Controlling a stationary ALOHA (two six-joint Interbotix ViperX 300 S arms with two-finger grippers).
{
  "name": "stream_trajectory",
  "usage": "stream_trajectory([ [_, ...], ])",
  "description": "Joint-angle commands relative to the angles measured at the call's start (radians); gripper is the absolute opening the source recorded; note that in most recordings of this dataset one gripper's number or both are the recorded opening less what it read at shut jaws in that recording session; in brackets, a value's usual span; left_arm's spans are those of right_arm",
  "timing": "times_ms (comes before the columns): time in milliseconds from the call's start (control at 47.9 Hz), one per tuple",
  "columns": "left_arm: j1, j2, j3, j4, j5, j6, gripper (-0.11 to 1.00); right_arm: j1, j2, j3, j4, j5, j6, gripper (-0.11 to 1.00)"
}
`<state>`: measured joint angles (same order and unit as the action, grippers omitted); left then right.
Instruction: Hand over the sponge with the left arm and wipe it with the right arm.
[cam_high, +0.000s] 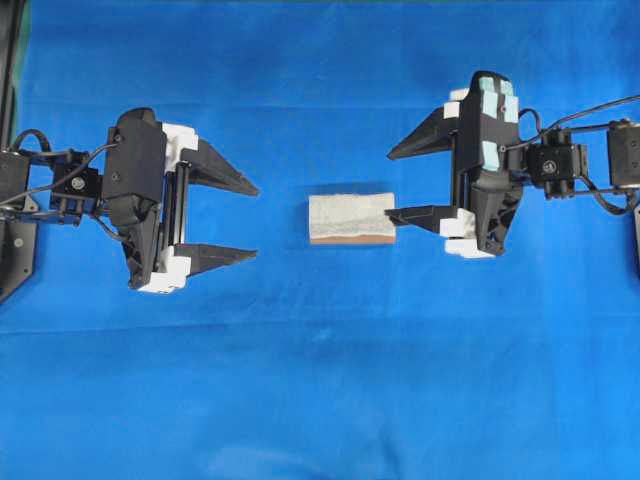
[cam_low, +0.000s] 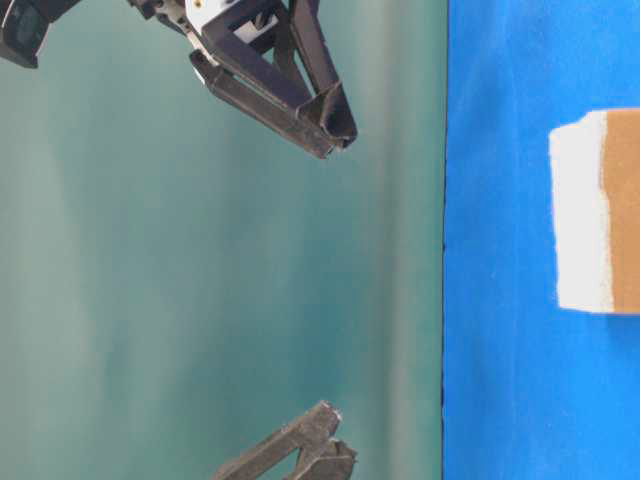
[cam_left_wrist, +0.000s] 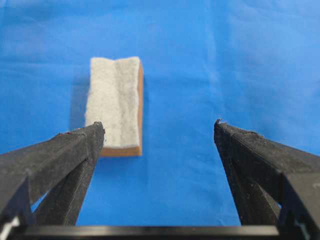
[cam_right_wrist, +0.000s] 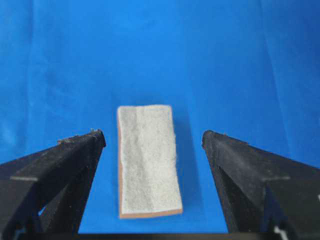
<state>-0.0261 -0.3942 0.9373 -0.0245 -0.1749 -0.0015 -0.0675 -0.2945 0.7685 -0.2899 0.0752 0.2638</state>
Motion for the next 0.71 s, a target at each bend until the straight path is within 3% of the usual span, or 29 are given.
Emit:
stream_trajectory([
  [0, 0.000, -0.005, -0.015, -0.002, -0.012, 0.000, 0.90, 0.002, -0.011, -0.012, -0.002, -0.014, -0.002, 0.74],
  [292, 0.000, -0.106, -0.008, 0.000, 0.017, 0.000, 0.89, 0.002, -0.107, 0.023, -0.002, 0.029, 0.000, 0.74],
  [689, -0.002, -0.426, 0.098, 0.005, 0.137, 0.009, 0.89, 0.002, -0.489, 0.189, 0.000, 0.114, 0.005, 0.74],
])
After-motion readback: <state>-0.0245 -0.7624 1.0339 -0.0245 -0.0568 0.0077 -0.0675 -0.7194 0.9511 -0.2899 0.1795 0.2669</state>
